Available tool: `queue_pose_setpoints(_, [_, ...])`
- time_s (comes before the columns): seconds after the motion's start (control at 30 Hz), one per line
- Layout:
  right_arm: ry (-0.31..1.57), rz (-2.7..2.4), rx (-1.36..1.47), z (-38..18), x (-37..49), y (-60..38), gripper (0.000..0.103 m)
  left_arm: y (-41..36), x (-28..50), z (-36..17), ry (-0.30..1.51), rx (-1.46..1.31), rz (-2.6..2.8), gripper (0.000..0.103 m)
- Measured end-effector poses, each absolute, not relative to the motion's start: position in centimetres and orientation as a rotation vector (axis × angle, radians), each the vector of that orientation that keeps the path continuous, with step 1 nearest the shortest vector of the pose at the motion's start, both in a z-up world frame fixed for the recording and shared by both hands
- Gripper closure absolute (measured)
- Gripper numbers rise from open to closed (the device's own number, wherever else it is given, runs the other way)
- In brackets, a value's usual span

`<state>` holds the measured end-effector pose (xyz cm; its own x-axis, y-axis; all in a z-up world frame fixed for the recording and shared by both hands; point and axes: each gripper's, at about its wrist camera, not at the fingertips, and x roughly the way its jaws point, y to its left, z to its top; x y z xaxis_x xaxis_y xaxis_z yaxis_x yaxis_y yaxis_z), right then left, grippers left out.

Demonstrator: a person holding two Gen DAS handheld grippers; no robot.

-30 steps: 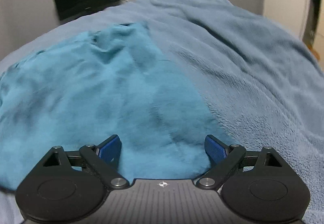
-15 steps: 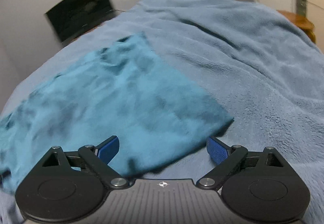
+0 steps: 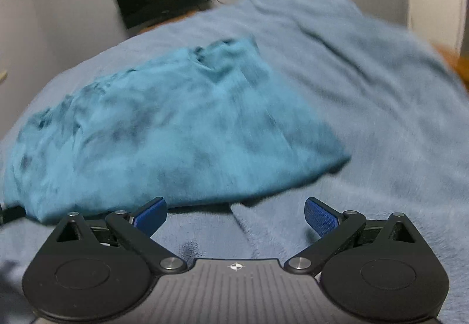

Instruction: Fold large clothes

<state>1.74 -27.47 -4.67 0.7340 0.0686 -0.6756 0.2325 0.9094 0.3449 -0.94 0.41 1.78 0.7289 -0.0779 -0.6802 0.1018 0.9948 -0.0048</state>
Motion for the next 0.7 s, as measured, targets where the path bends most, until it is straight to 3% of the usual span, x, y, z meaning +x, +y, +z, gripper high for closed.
queue_pose_setpoints(0.13, [0.76,-0.12,0.668,-7.8,4.2,-29.3,0.011,1.0,-0.2,0.9,0.775,0.008,-0.095,0.0])
queue_pose_setpoints(0.33, [0.685,-0.146,0.805,-10.1,5.3,-30.6,0.016,1.0,0.3,0.2,0.796,0.011,-0.103,0.0])
queue_pose_setpoints(0.53, [0.639,-0.172,0.926,-11.0,5.2,-32.0,0.035,0.9,0.8,-0.3,0.811,0.021,-0.112,0.0])
queue_pose_setpoints(0.7, [0.5,-0.168,1.006,-10.7,4.7,-33.6,0.043,0.5,0.8,-0.4,0.809,0.042,-0.123,0.0])
